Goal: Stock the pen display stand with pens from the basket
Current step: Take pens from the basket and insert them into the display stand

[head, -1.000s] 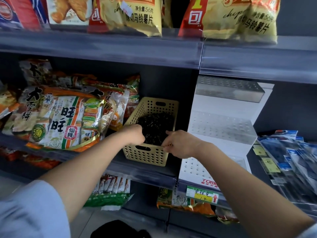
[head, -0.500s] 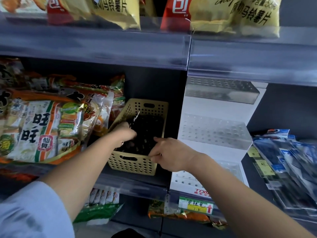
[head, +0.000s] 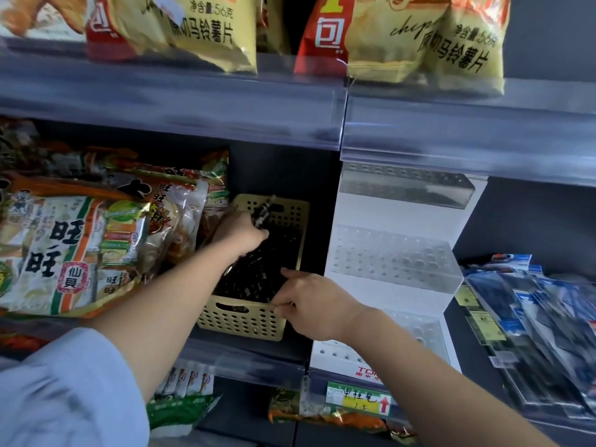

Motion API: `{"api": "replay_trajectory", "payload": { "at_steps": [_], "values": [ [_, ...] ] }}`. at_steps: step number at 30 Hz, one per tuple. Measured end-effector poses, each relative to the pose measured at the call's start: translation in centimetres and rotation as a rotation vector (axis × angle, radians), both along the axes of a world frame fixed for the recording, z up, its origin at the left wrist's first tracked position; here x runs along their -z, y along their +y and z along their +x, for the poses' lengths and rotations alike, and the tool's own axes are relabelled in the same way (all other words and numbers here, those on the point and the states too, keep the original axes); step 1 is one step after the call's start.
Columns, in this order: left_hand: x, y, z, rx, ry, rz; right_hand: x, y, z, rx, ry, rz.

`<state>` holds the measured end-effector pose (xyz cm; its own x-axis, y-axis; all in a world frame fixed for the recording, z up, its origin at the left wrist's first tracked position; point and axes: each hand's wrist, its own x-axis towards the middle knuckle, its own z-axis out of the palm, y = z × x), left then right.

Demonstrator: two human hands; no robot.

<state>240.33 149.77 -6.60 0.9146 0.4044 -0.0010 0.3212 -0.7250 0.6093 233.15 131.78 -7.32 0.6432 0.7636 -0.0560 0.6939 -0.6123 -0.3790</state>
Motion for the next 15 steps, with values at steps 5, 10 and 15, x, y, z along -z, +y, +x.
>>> {"api": "replay_trajectory", "payload": {
  "at_steps": [5,10,15],
  "values": [
    [3.7,-1.3,1.7,0.206,0.152,0.433,1.8,0.1,0.4,-0.033,-0.056,0.080],
    [3.3,-1.3,1.7,0.163,0.180,0.428,2.4,0.3,0.5,-0.020,-0.093,0.150],
    [2.5,1.0,0.4,0.024,0.072,-0.058,2.3,0.2,0.2,-0.006,-0.082,0.144]
  ]
}}
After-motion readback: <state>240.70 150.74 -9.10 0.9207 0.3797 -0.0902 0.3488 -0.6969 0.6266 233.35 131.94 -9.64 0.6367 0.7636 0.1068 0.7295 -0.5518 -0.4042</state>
